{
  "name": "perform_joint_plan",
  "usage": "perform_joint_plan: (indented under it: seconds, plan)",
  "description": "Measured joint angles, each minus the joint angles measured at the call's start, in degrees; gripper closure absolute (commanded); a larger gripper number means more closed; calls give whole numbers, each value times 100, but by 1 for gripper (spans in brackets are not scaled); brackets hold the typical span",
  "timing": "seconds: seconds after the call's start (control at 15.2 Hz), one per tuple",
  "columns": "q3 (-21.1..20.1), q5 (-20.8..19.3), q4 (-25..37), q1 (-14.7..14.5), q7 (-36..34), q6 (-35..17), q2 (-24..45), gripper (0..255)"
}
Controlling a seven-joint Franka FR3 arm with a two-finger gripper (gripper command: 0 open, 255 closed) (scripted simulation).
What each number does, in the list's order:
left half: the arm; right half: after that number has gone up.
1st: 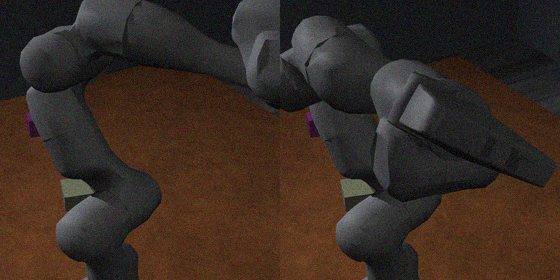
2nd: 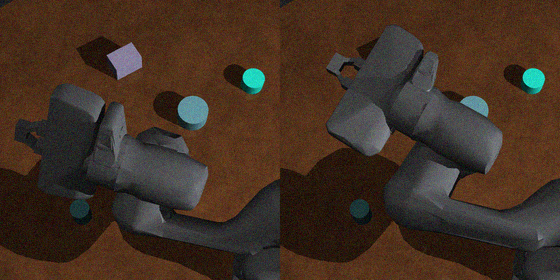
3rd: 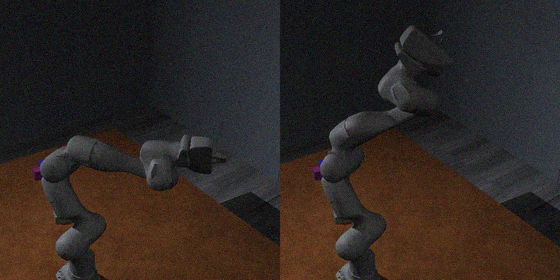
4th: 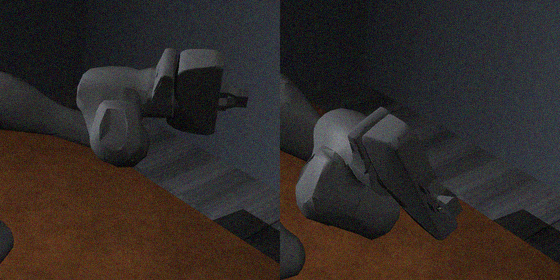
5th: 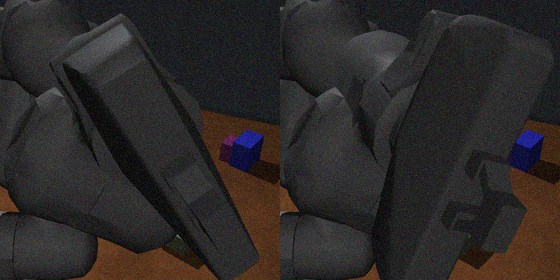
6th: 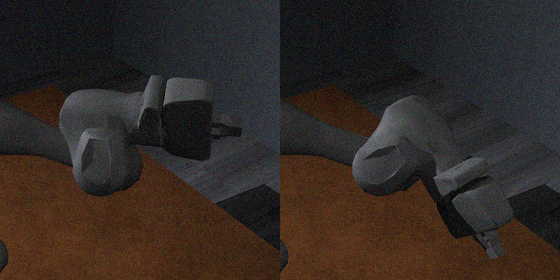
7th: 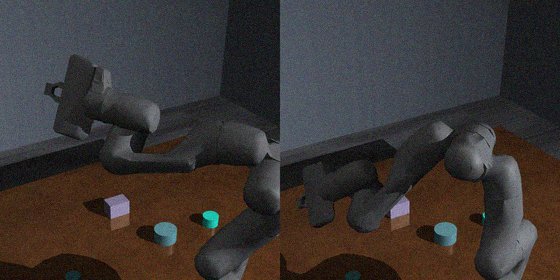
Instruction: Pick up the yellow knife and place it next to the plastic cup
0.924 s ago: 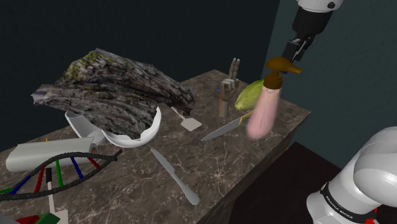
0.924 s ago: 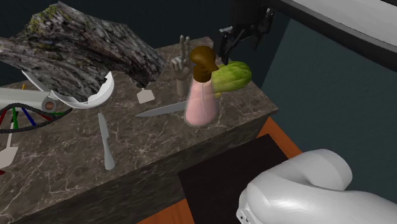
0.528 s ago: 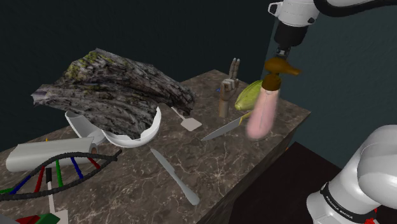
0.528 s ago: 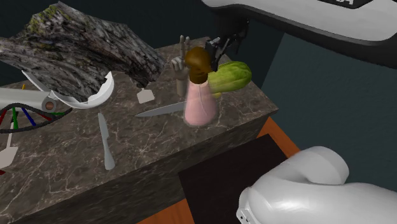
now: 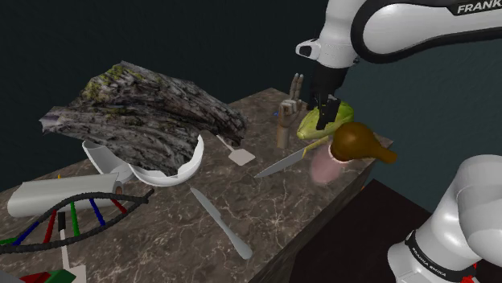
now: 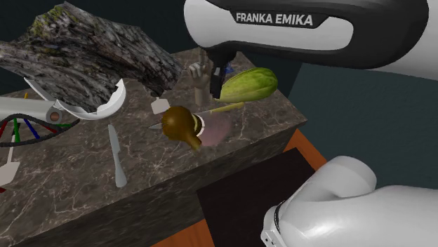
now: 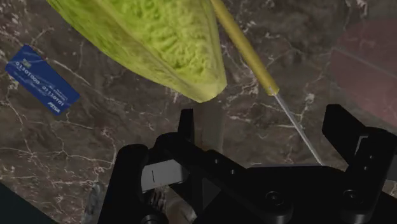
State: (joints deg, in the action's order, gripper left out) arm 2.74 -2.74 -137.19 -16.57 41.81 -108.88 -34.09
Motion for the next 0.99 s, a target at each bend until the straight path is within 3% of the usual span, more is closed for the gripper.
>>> perform_joint_plan:
  seconds: [0.53, 0.99]
  plan:
    - [237, 300, -394, -1064, 2470, -714, 665, 0]
    - [266, 335, -730, -1150, 2685, -1280, 793, 0]
